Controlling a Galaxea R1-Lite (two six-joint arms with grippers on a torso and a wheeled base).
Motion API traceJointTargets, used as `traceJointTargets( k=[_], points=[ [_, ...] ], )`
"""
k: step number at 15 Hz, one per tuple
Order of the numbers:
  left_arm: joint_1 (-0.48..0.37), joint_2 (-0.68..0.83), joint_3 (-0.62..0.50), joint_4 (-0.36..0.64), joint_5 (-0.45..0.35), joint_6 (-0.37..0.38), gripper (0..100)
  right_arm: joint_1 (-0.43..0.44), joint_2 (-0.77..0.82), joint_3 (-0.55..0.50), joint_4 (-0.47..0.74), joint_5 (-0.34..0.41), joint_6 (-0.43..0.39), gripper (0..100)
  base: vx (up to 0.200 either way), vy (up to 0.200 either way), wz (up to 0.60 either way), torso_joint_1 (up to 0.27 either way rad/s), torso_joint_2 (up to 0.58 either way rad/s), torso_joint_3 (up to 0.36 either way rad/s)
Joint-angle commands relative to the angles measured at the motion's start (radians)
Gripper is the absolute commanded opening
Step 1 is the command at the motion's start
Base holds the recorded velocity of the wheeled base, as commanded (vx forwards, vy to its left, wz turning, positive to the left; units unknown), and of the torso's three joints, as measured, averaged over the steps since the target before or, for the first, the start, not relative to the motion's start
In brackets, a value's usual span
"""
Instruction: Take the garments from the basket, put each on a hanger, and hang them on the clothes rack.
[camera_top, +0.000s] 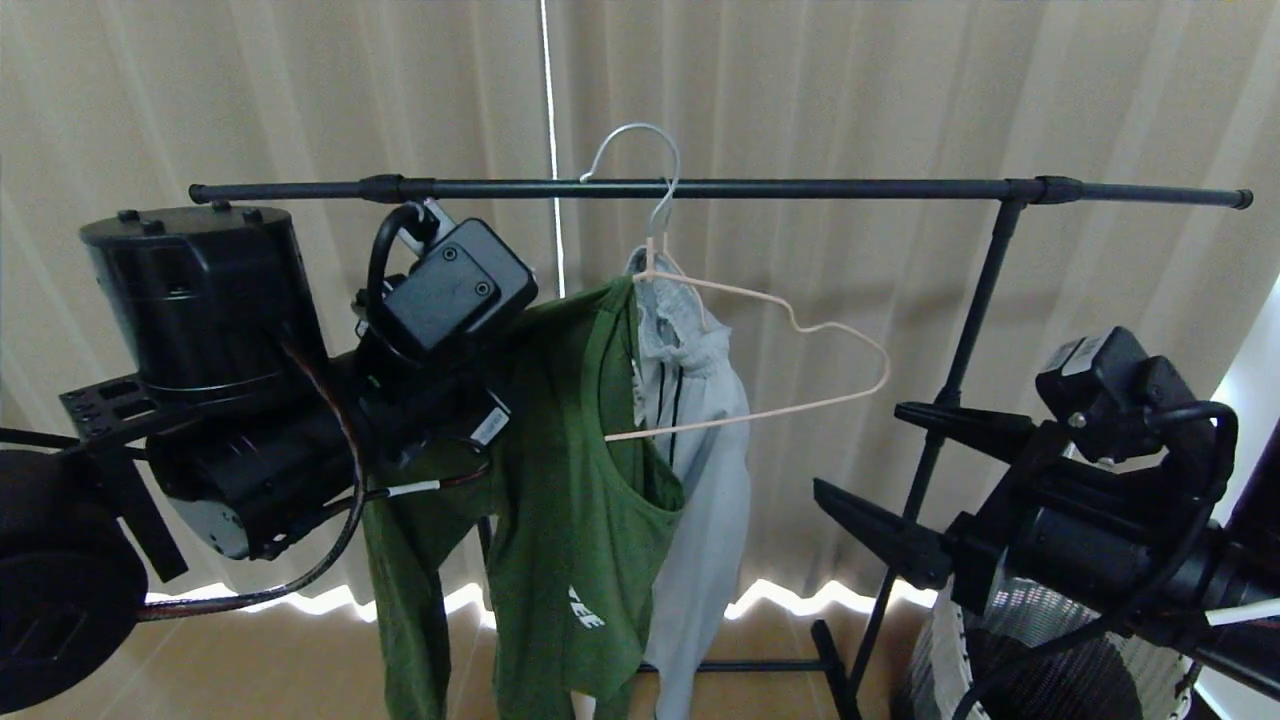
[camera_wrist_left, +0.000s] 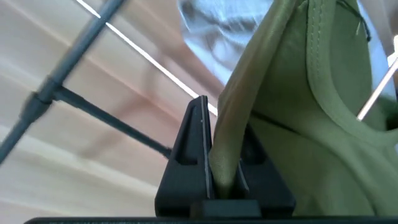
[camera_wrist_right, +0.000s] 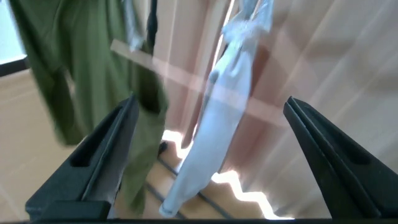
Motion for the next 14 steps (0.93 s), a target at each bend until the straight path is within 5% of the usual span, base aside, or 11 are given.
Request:
traceJointTargets(
  k=[1, 4, 8, 14],
  points=[
    [-0.01, -0.001, -0.001, -0.016, -0.002, 0.0, 0, 0.024, 0.035, 0.01, -0.002, 0.0, 0.002, 100, 0.0, 0.0, 0.0, 0.0, 0.0, 0.0],
    [-0.046, -0.006, -0.013, -0.054, -0.002, -0.002, 0, 0.06, 0.095, -0.004, -0.009, -0.003, 0.002, 100, 0.0, 0.0, 0.0, 0.0, 0.0, 0.0],
    [-0.089, -0.006, -0.03, -0.111, 0.0, -0.003, 0, 0.057, 0.207, -0.009, -0.183, -0.02, -0.002, 100, 0.0, 0.0, 0.0, 0.0, 0.0, 0.0],
    [-0.125, -0.007, -0.03, -0.149, -0.002, -0.003, 0, 0.031, 0.268, -0.032, -0.201, -0.053, -0.002, 100, 0.0, 0.0, 0.0, 0.0, 0.0, 0.0]
  ],
)
